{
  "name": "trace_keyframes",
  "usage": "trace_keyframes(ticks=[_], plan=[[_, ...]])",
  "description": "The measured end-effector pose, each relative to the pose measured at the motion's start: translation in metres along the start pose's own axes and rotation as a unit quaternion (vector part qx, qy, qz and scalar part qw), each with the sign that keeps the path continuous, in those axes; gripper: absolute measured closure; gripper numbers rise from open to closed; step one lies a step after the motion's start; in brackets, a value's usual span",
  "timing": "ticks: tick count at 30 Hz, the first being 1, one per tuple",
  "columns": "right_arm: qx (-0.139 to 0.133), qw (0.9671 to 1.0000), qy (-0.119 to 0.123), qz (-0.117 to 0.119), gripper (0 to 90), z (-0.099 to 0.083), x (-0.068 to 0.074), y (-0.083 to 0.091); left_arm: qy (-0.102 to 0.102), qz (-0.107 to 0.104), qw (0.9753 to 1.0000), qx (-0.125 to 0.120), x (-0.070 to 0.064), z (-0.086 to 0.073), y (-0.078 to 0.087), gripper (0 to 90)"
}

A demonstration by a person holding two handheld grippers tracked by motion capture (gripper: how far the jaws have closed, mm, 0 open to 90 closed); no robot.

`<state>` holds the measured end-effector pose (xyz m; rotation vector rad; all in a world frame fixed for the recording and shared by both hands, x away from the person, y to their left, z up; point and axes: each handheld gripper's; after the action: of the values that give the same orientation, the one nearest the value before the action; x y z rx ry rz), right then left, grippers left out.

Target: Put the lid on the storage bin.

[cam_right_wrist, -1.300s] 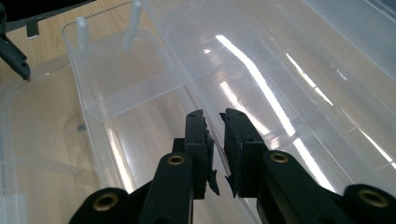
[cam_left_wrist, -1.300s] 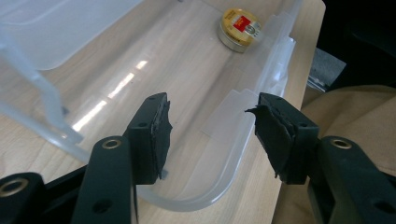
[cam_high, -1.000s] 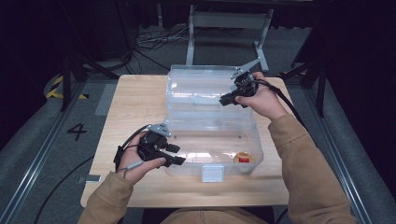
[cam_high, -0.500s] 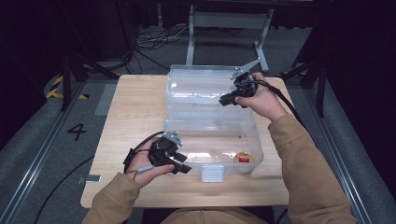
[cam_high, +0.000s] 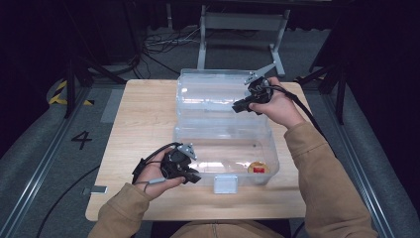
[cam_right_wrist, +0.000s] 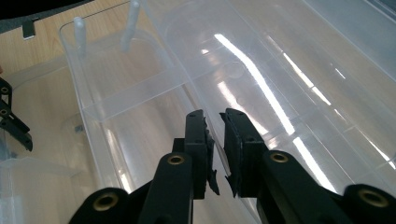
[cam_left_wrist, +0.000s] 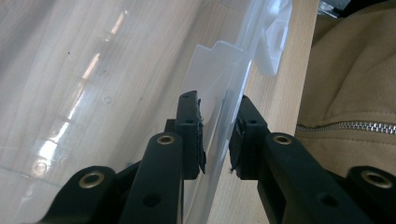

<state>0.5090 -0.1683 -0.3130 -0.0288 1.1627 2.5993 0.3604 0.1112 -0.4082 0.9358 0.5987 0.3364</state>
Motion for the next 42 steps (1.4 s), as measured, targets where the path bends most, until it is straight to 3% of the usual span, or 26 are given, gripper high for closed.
trace_keyframes(ticks=[6,19,42], plan=[[0.001,1.0000,-0.003,0.002,79.8,0.000,0.000,0.000,-0.003,0.001,1.0000,-0.002,0.000,-0.001,0.000,76.6],[0.007,0.9999,-0.009,-0.005,79.7,0.002,0.003,0.000,0.009,-0.008,0.9999,-0.003,0.002,-0.001,0.000,76.1],[0.011,0.9995,0.023,-0.016,80.9,0.004,0.013,0.004,0.012,-0.012,0.9998,-0.009,0.003,-0.002,0.000,75.7]])
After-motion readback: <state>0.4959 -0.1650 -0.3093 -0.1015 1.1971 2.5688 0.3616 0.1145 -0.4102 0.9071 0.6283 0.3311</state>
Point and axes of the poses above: each handheld gripper's, and its own axes: y roughly backward along the jaws, z roughly out of its top, x roughly to its left, and after that the axes turned 15 degrees about y, right-handed
